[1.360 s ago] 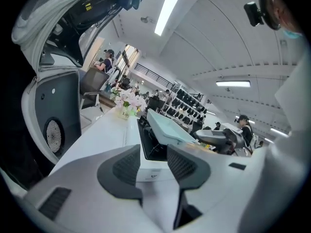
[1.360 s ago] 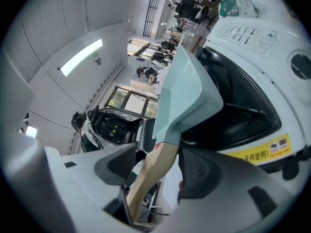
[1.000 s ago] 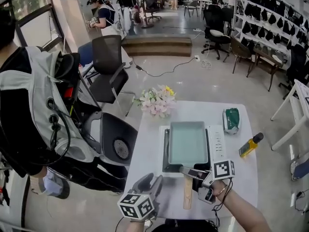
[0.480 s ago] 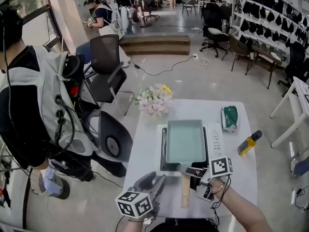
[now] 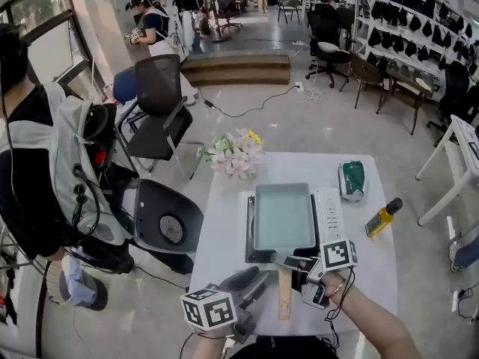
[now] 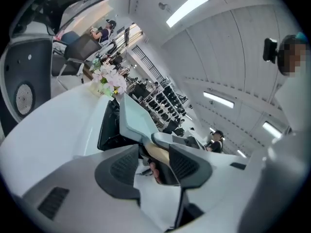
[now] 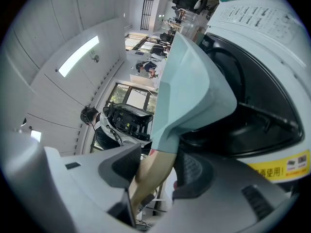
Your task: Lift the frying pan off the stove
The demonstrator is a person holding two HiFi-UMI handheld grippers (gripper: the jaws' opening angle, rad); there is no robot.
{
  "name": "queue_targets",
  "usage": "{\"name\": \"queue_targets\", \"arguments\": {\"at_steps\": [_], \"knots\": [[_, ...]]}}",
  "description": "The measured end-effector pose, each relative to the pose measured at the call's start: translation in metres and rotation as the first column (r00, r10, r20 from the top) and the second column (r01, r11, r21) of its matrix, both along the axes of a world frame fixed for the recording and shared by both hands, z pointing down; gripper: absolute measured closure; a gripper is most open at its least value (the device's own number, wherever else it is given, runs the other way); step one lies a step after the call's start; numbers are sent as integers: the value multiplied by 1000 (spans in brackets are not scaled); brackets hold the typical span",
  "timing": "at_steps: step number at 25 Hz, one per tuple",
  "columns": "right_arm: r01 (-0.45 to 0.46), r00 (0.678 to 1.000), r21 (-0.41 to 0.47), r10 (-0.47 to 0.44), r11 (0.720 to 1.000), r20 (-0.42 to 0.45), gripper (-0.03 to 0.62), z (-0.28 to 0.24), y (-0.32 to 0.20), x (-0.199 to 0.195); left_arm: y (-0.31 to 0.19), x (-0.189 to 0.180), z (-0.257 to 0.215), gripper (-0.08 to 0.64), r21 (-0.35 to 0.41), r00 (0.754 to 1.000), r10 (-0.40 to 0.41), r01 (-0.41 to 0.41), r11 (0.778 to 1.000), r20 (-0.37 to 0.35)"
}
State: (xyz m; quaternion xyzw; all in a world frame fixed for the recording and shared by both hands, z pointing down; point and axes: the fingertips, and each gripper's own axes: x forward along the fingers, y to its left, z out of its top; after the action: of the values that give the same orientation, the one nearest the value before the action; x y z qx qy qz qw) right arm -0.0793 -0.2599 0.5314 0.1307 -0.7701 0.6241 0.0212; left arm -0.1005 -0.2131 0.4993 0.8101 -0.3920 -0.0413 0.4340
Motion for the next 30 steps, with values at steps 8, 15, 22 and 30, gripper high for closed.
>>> {"name": "queue_targets", "arguments": {"at_steps": [8, 15, 22, 30], "knots": [[13, 1000, 5, -13, 1000, -3, 390, 8, -4, 7, -2, 39, 12, 377, -105, 979, 72, -93, 990, -189], [24, 1000, 10, -24, 1000, -8, 388, 5, -1, 5, 2, 57, 12, 373, -163, 951, 156, -204, 965, -265], [33, 999, 13, -33, 999, -9, 387, 5, -3, 5, -1, 76, 12, 374, -192, 925, 211, -280, 941, -315], [45, 999, 5, -45, 999, 4, 388, 4, -1, 3, -4, 88, 15, 376, -223, 906, 232, -323, 920, -355]]}}
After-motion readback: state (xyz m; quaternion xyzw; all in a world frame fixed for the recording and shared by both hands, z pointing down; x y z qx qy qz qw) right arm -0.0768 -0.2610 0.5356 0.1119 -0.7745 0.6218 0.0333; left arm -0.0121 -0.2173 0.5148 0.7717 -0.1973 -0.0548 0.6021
